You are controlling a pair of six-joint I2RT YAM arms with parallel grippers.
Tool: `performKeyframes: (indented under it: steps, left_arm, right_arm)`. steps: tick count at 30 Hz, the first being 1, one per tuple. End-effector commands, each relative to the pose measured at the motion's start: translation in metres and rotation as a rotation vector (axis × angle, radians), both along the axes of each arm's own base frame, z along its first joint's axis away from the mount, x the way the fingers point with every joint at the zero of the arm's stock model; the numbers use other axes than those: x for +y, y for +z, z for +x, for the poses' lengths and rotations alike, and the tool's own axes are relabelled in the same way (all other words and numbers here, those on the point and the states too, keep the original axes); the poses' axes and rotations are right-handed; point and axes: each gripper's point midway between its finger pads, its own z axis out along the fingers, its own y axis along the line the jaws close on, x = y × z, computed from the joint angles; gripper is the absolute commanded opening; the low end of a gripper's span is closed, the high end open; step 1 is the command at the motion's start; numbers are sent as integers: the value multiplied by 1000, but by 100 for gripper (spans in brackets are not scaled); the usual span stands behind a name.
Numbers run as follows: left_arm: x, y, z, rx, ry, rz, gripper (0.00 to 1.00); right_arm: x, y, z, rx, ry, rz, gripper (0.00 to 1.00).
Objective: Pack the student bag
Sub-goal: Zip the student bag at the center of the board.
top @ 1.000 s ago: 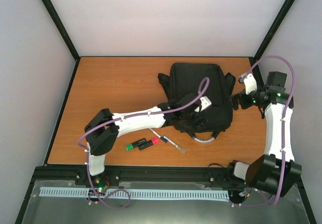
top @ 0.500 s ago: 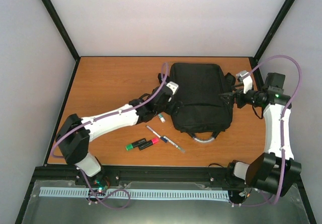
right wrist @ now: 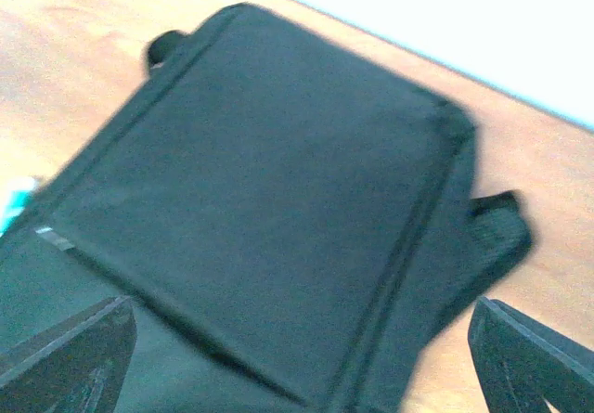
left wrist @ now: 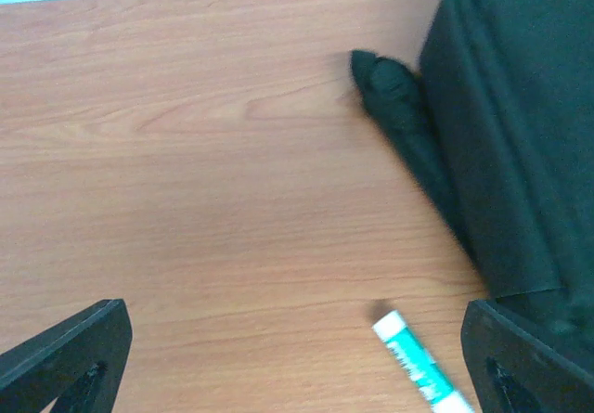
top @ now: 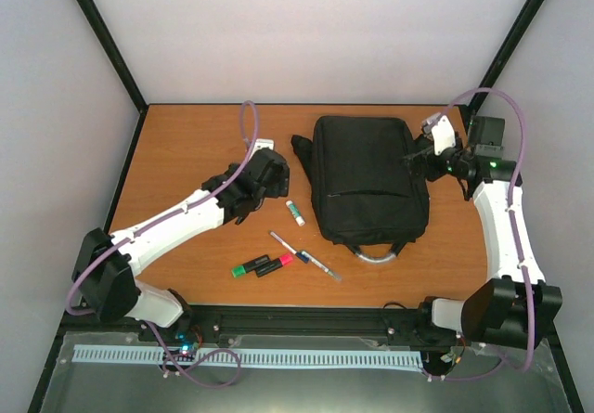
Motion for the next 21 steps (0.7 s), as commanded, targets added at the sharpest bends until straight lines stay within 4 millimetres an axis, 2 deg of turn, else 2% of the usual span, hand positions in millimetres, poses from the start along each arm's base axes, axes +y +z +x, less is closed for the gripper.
performKeyframes:
  steps: [1, 2, 3, 5, 8, 10, 12, 16, 18, 21]
  left_arm:
    - [49, -13, -10, 36, 194, 105, 100]
    - [55, -16, -11, 47, 227, 92, 100]
    - [59, -18, -11, 56, 248, 77, 100]
    - [59, -27, -11, 62, 227, 66, 100]
    - [53, -41, -15, 100, 179, 43, 99]
    - [42, -55, -21, 159, 119, 22, 92]
    - [32, -69, -27, 213, 78, -13, 90]
    - [2, -85, -34, 292, -11, -133, 86]
    - [-14, -83, -28, 285, -41, -203, 87]
    - [-32, -77, -9, 274, -41, -251, 94]
  right_arm:
    - [-44, 24, 41, -139, -215, -197, 100]
    - [-51, 14, 50, -115, -282, -164, 100]
    - [-47, 5, 59, -84, -273, -119, 100]
    - [-17, -20, 65, 35, -111, -5, 100]
    - [18, -45, 58, 222, 40, 183, 100]
    - [29, -54, 52, 254, 77, 220, 100]
    - [29, -54, 50, 192, 65, 173, 100]
    - [13, -46, 44, 13, 31, -38, 100]
    - [8, -48, 37, 4, 52, -82, 100]
    - [11, -68, 32, 117, 127, -64, 98]
